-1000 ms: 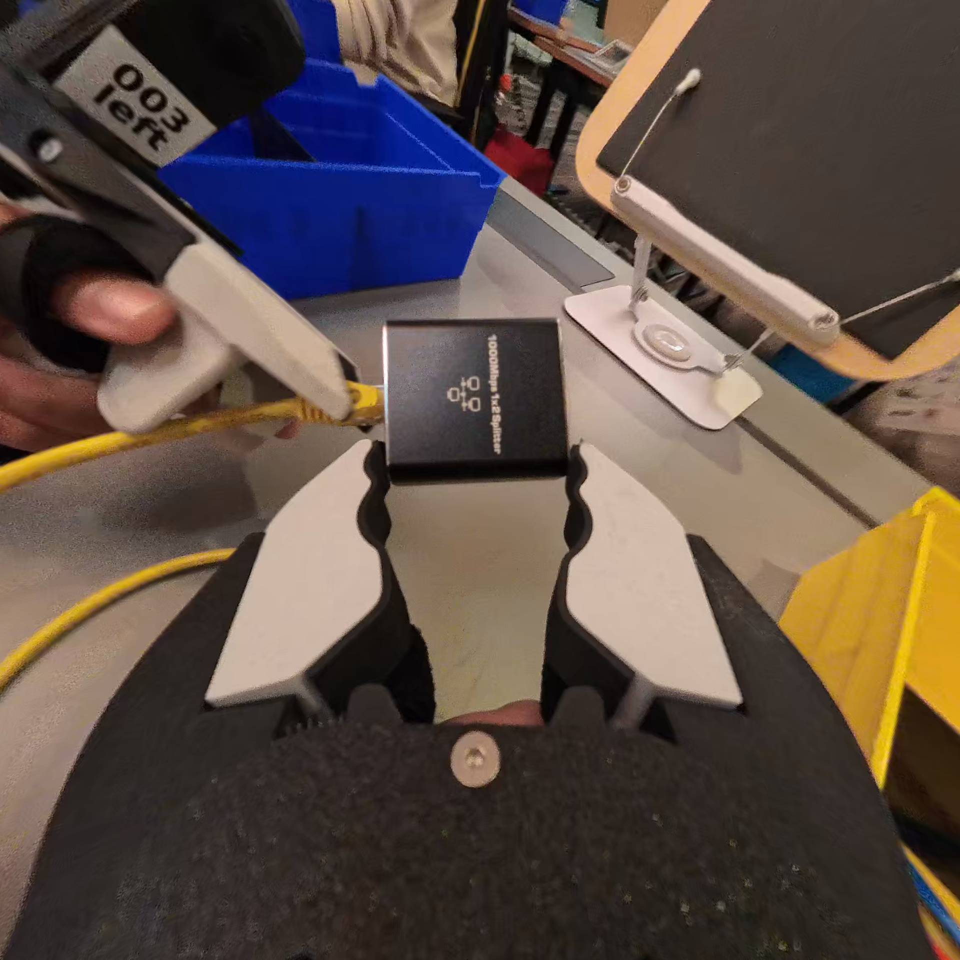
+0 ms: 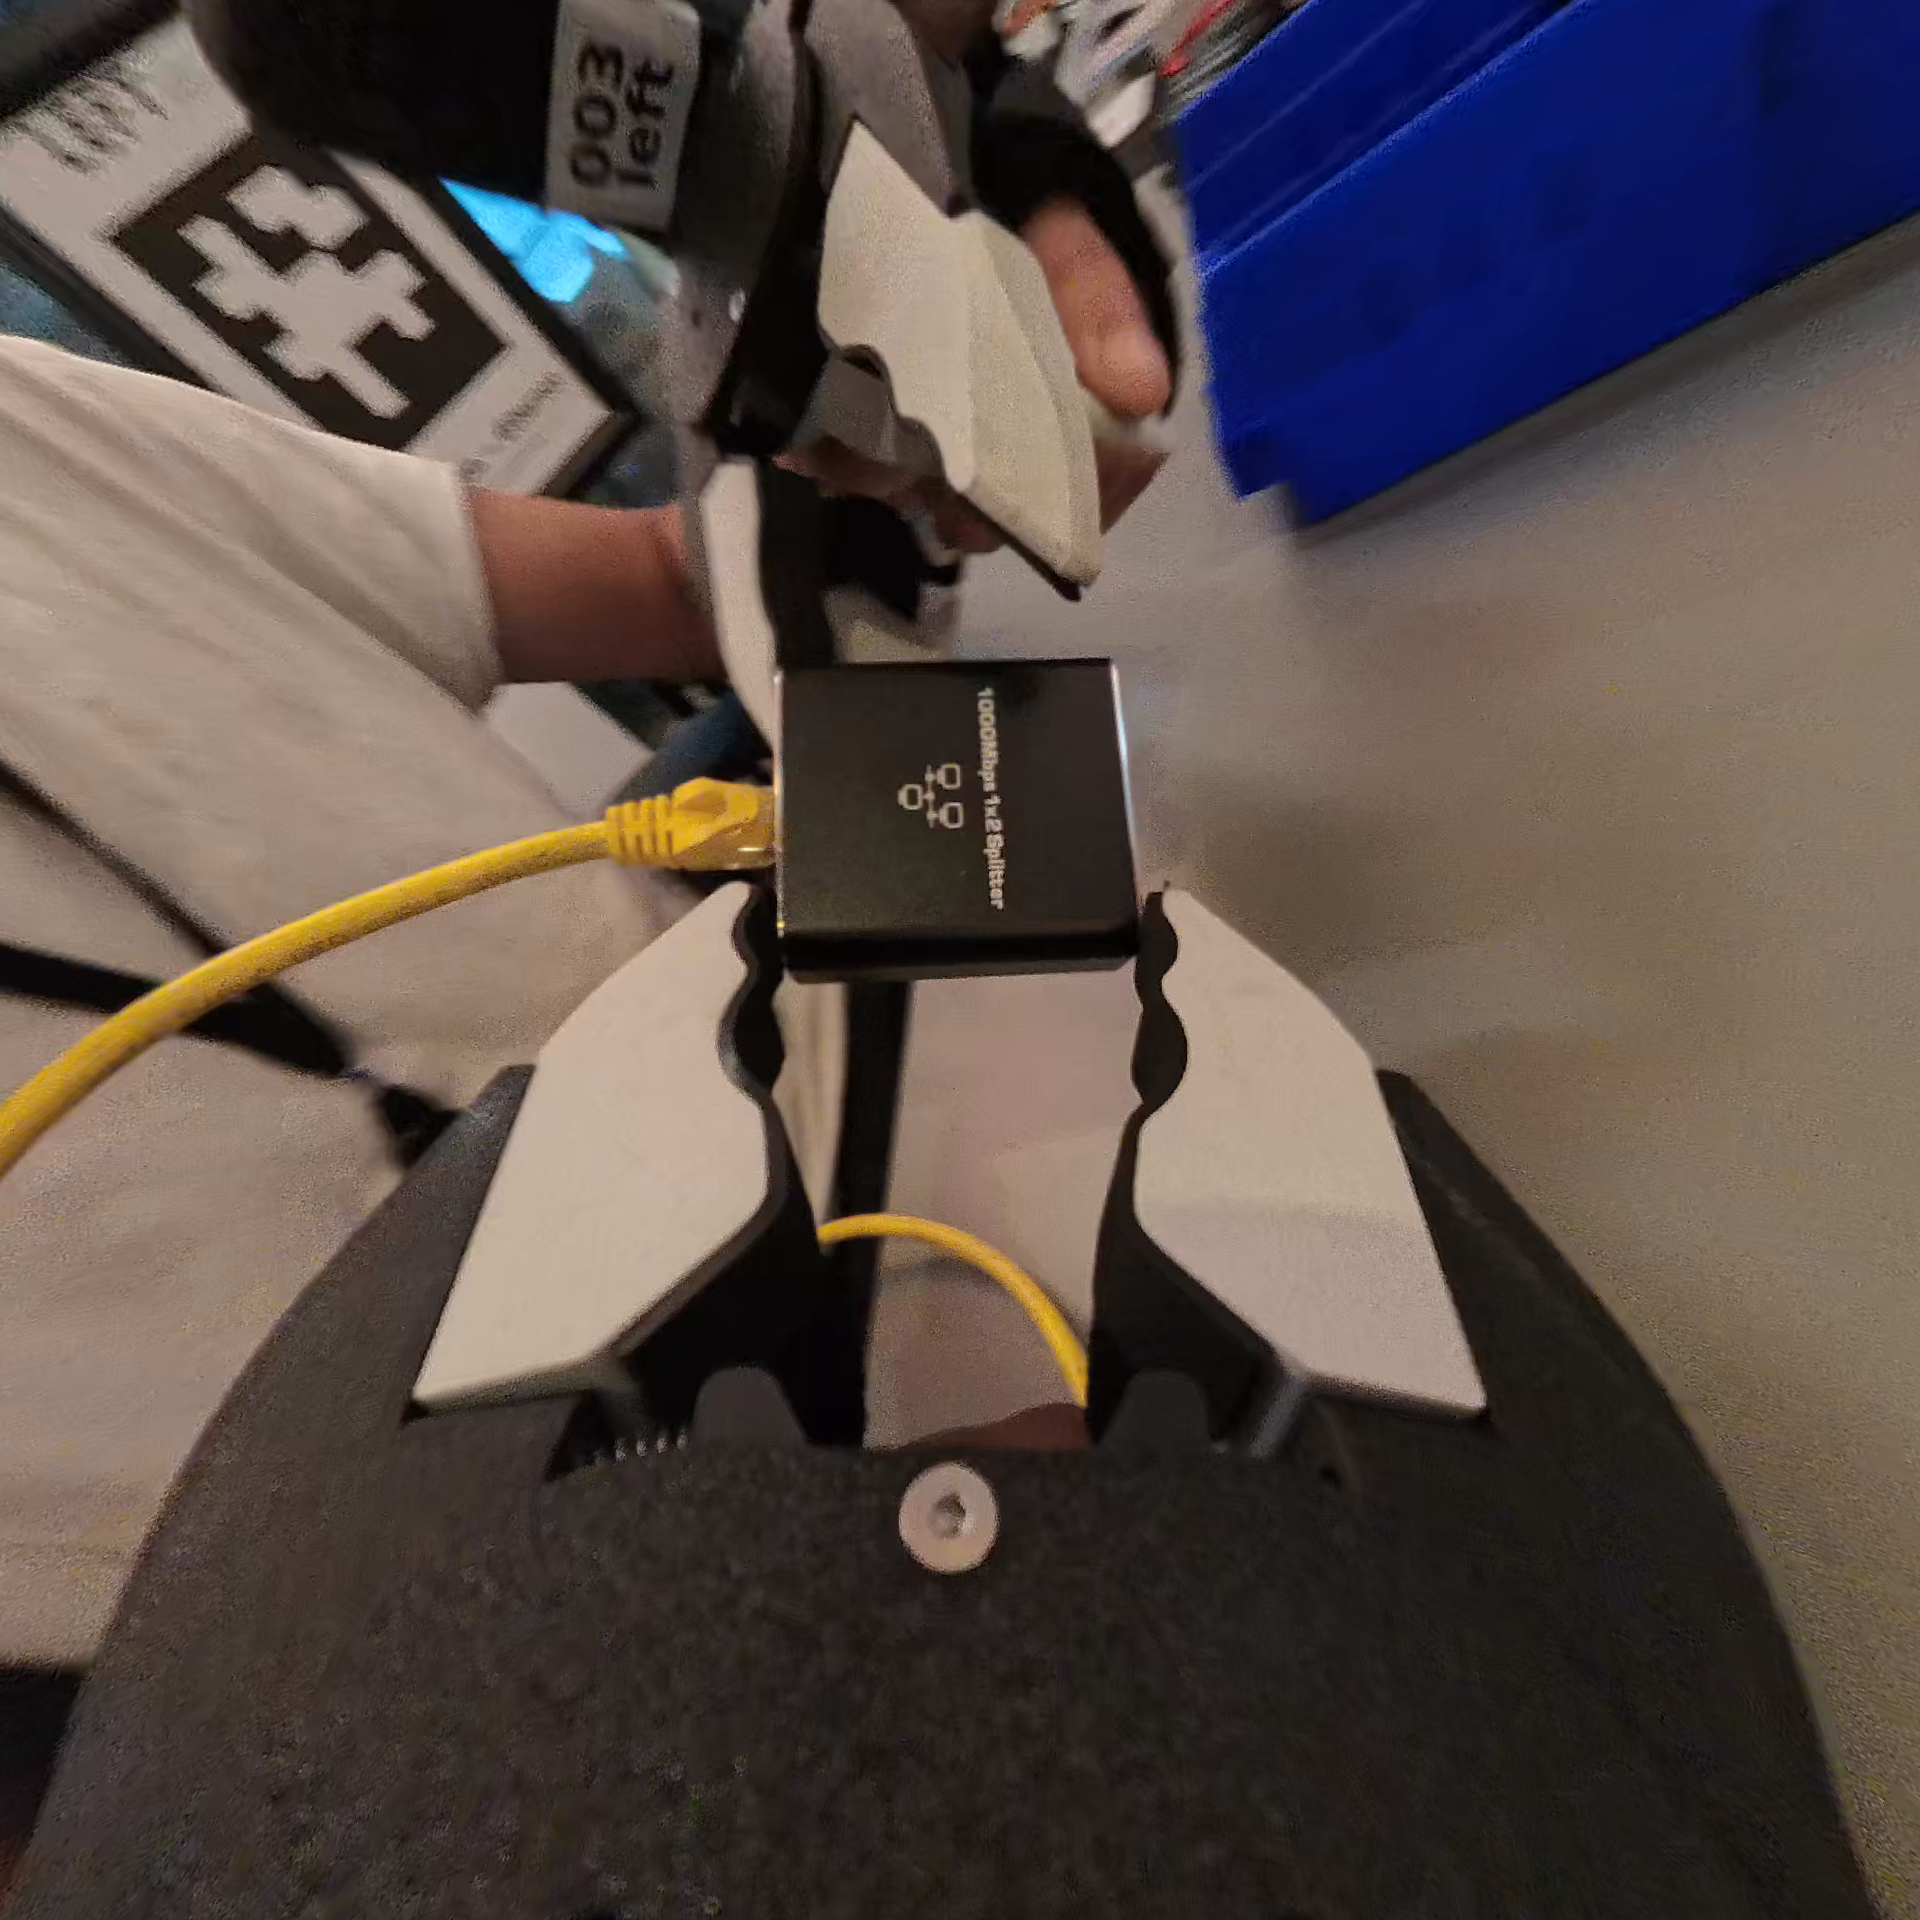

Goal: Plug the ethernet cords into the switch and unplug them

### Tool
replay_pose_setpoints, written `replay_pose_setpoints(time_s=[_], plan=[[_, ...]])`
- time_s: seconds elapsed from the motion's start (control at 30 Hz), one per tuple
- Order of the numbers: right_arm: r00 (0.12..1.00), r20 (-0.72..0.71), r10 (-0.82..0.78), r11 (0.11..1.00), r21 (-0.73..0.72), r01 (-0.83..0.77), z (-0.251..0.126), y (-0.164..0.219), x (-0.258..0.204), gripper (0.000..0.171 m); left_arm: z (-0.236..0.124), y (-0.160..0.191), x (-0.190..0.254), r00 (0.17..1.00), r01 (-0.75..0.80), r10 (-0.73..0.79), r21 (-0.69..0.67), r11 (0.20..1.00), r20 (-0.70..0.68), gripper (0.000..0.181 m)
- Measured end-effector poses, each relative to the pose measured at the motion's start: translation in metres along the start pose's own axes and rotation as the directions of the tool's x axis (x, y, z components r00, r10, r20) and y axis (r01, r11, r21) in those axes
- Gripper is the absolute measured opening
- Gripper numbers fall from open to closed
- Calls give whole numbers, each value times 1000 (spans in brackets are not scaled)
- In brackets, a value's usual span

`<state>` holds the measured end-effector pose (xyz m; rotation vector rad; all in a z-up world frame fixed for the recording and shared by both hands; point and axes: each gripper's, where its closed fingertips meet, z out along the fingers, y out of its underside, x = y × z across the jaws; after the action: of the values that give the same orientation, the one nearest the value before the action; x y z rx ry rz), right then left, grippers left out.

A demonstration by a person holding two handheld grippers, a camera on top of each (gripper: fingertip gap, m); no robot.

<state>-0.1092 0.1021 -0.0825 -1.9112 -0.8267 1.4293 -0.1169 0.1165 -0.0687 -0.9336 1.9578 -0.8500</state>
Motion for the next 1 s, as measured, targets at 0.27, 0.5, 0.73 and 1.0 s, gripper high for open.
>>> replay_pose_setpoints(time_s=[0.27, 0.5, 0.73, 1.0], plan=[[983, 160, 86, 995, -72, -75, 20, 7, -12, 66, 15, -8, 20, 914, -405, 406, -36, 913, 12, 40], [995, 52, 81, 994, -77, -77, 10, 7, 15, 65, 29, 17, 5, 924, -358, 369, -110, 927, 103, 25], [611, -749, -257, 899, 47, 436, -130, -116, 12, 51, 29, 63, -72, 832, -240, 352, -294, 925, 429, 25], [242, -720, -651, 720, -483, 498, -59, -70, 16, 40, 35, 95, -122, 736, -118, 344, -390, 913, 582, 25]])
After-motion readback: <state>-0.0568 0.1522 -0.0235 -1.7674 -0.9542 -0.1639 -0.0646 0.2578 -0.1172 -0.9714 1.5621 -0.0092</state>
